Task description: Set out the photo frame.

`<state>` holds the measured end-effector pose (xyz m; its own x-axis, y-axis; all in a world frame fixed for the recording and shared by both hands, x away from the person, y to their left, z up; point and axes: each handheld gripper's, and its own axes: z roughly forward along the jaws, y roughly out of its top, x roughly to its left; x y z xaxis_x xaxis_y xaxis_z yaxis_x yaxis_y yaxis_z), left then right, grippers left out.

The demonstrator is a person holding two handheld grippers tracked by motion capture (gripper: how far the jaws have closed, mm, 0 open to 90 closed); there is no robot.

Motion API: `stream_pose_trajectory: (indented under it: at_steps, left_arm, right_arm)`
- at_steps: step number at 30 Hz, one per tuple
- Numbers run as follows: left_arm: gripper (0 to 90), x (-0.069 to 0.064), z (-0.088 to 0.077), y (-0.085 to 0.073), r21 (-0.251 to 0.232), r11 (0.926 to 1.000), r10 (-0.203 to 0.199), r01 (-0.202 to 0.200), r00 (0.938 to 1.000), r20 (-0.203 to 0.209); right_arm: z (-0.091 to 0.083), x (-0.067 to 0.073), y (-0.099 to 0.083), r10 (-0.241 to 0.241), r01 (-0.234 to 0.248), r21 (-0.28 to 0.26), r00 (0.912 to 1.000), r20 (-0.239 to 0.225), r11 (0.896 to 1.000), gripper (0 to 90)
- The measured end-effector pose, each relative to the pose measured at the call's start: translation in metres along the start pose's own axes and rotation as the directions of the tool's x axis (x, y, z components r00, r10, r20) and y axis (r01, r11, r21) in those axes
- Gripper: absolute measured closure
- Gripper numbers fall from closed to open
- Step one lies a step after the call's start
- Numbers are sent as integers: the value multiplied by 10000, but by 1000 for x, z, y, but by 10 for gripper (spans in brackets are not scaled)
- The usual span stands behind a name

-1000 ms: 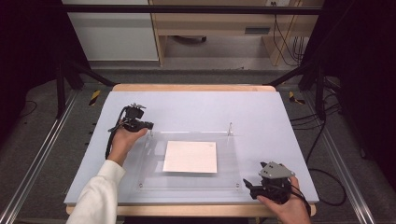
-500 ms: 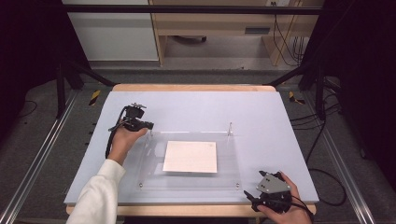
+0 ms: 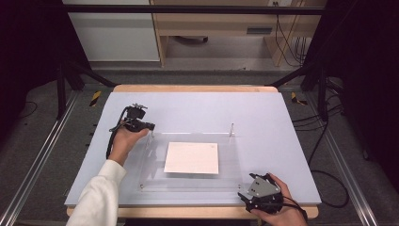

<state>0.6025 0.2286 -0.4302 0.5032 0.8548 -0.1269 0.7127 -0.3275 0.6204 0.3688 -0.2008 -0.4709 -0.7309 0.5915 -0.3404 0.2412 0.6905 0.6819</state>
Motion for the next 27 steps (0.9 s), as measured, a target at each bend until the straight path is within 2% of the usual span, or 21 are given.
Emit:
stream_pose_trajectory:
  at_steps: [7, 12, 16, 21, 27]
  left_arm:
    - [849, 0, 0, 0, 28, 10000, 24, -24, 10000, 20]
    - [848, 1, 0, 0, 26, 10000, 41, -42, 10000, 75]
    - [848, 3, 1, 0, -70, 10000, 14, -13, 9999, 143]
    - [848, 4, 2, 2, -43, 10000, -2, 3, 9998, 189]
    - [847, 5, 2, 3, 1, 10000, 7, -7, 9998, 221]
  right_arm:
    - [8, 0, 4, -426, 424, -249, 9991, -60, 9988, 300]
    - [10, -2, 7, -453, 449, -350, 9989, -121, 9984, 303]
    - [4, -1, 11, -662, 671, -784, 9977, 137, 9947, 340]
    - [-1, -2, 14, -749, 770, -1138, 9969, 220, 9905, 406]
    - [-3, -1, 16, -892, 917, -1325, 9957, 247, 9869, 465]
